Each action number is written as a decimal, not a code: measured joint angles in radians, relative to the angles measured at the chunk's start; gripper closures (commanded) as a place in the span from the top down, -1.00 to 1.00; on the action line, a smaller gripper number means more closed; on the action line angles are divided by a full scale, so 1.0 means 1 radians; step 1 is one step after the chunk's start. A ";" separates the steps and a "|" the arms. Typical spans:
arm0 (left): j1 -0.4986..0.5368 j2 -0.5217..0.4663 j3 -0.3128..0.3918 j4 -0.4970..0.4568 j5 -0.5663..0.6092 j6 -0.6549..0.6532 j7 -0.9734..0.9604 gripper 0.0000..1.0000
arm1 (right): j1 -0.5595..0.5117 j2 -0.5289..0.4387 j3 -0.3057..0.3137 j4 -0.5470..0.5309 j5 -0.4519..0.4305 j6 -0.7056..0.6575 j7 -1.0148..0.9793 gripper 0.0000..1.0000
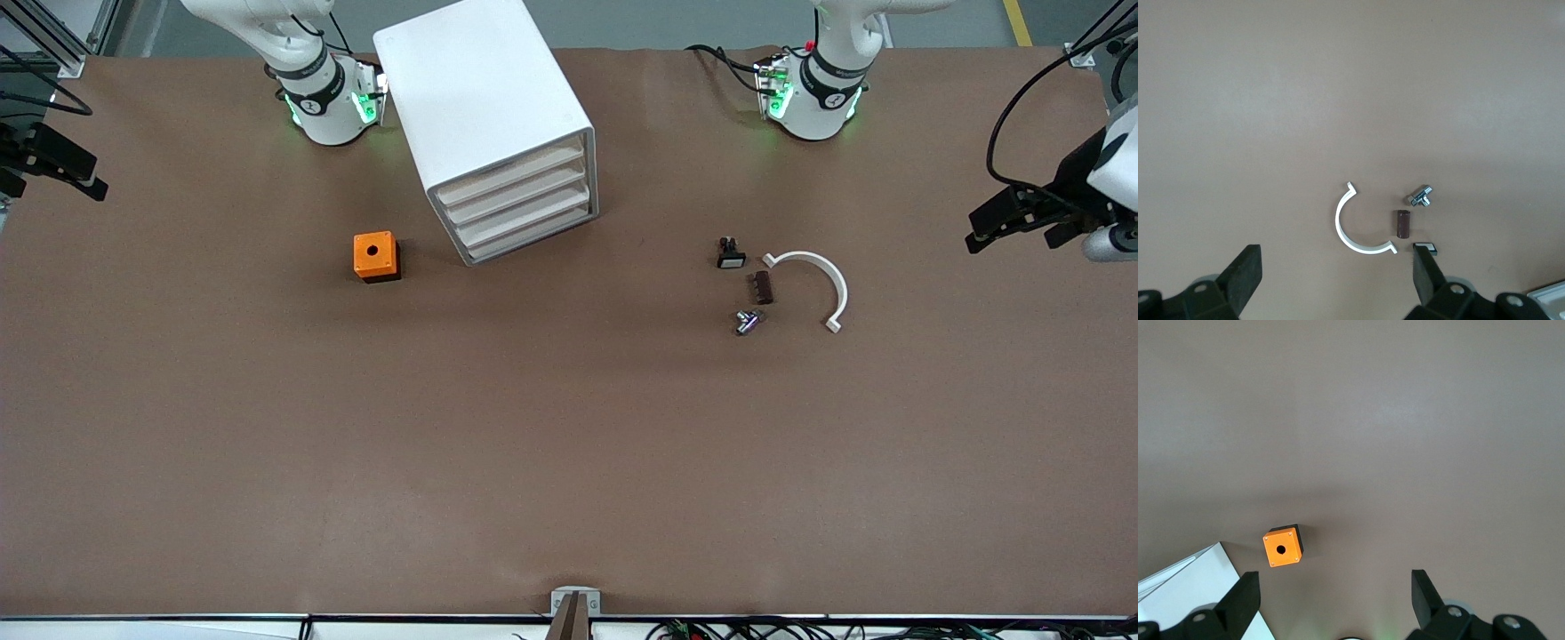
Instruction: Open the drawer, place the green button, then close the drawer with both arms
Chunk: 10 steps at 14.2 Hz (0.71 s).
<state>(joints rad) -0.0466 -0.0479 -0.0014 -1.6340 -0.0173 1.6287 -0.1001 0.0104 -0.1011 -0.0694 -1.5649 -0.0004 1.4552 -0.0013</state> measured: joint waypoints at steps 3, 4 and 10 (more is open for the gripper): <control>-0.002 -0.040 0.002 -0.032 0.000 0.001 0.000 1.00 | 0.000 0.000 0.000 0.000 0.001 0.000 0.000 1.00; -0.005 -0.049 0.003 -0.038 0.000 0.002 0.000 1.00 | 0.000 0.000 0.000 0.001 0.001 0.000 0.000 1.00; -0.013 -0.058 0.003 -0.050 0.005 0.013 0.001 1.00 | 0.000 0.000 0.004 0.016 0.001 0.000 0.000 1.00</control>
<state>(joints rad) -0.0591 -0.1061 0.0018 -1.6836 -0.0118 1.6416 -0.0987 0.0104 -0.1010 -0.0657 -1.5489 0.0010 1.4552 -0.0013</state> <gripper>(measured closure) 0.000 0.000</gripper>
